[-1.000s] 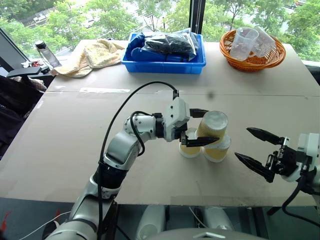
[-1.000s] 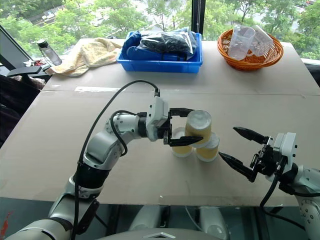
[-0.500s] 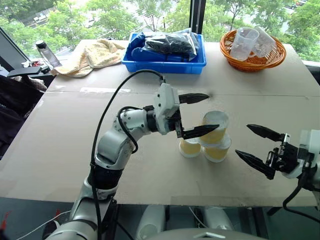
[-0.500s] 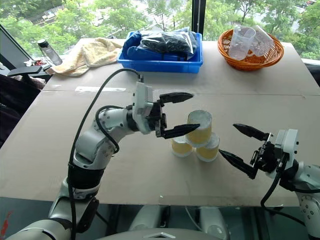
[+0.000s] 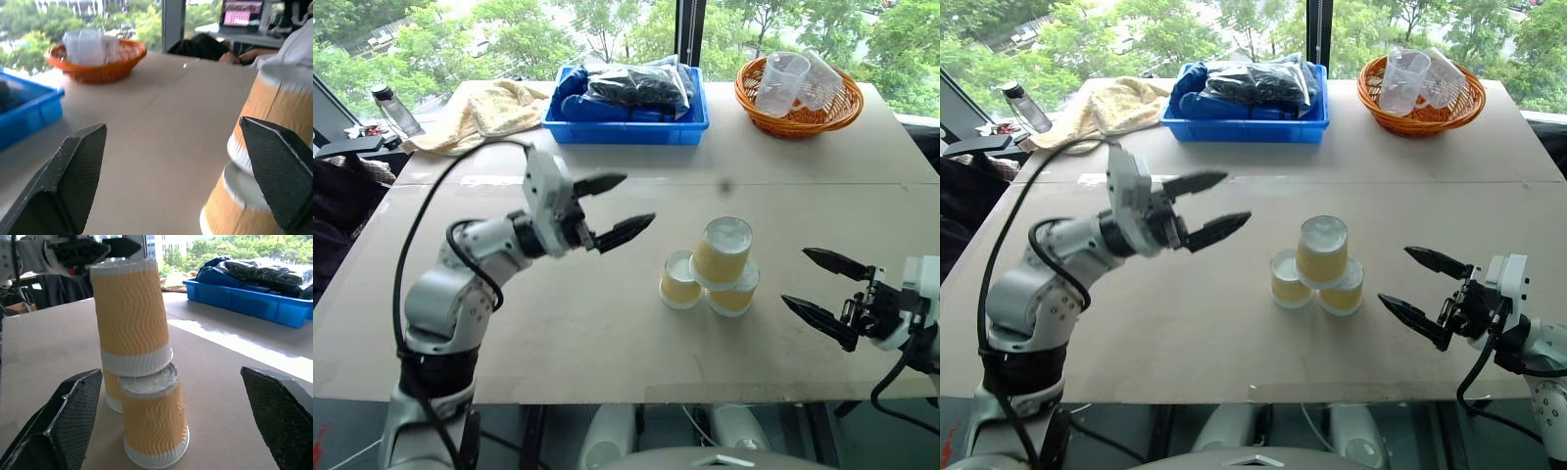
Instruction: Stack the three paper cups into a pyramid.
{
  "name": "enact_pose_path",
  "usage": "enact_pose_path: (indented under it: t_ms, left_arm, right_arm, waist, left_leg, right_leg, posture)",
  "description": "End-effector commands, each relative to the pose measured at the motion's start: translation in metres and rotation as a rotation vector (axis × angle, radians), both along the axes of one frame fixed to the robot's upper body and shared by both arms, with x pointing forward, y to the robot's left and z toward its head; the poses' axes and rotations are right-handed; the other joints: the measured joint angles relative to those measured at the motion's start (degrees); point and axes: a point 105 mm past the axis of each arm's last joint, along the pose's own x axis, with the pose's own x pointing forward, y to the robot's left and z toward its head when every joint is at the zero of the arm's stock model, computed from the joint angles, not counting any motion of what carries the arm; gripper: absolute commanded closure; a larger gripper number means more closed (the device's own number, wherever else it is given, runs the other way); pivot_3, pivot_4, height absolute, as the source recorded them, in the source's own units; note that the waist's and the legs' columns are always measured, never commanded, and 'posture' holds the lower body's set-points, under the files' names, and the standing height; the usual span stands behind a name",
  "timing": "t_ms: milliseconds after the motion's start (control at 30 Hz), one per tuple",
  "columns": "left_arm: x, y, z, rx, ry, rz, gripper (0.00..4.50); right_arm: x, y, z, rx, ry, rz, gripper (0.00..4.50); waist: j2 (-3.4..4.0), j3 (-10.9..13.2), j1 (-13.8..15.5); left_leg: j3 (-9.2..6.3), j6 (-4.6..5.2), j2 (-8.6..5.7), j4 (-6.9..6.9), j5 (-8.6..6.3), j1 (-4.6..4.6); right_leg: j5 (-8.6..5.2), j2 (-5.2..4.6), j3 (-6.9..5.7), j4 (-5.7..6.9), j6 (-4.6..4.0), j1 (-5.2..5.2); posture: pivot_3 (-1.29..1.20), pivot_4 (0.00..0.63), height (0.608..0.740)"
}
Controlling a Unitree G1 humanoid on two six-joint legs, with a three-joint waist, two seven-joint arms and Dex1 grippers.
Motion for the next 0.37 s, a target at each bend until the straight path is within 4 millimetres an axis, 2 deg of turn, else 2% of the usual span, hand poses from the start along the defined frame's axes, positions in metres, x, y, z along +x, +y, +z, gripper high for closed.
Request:
enact_pose_path:
  t_ms: [33,133,367]
  left_arm:
    - [-0.02,-0.001,-0.012,0.053,-0.016,0.005,0.03]
    - [-0.036,0.001,-0.038,0.081,0.055,0.031,0.03]
    - [-0.047,0.01,-0.066,0.11,0.113,0.075,0.03]
  right_arm:
    - [-0.002,-0.006,0.003,-0.022,-0.03,0.001,0.0]
    - [-0.003,-0.012,-0.007,-0.036,0.001,-0.001,0.0]
    - [-0.002,-0.016,-0.014,-0.033,0.013,-0.006,0.0]
  waist:
    - [0.0,0.0,0.24]
    - [0.0,0.0,0.62]
    - [0.07,-0.01,0.79]
  left_leg:
    - [-0.01,0.01,0.0,0.0,-0.01,0.01]
    - [-0.06,0.18,-0.01,0.01,-0.11,-0.01]
    - [-0.08,0.23,-0.01,-0.02,-0.13,0.04]
  right_leg:
    - [0.0,-0.03,0.0,0.0,0.0,0.01]
    - [0.0,-0.09,-0.06,-0.03,0.0,0.03]
    - [-0.01,-0.08,-0.07,0.0,-0.01,0.04]
  posture:
    - [0.0,0.15,0.74]
    - [0.0,0.15,0.74]
    - [0.0,0.15,0.74]
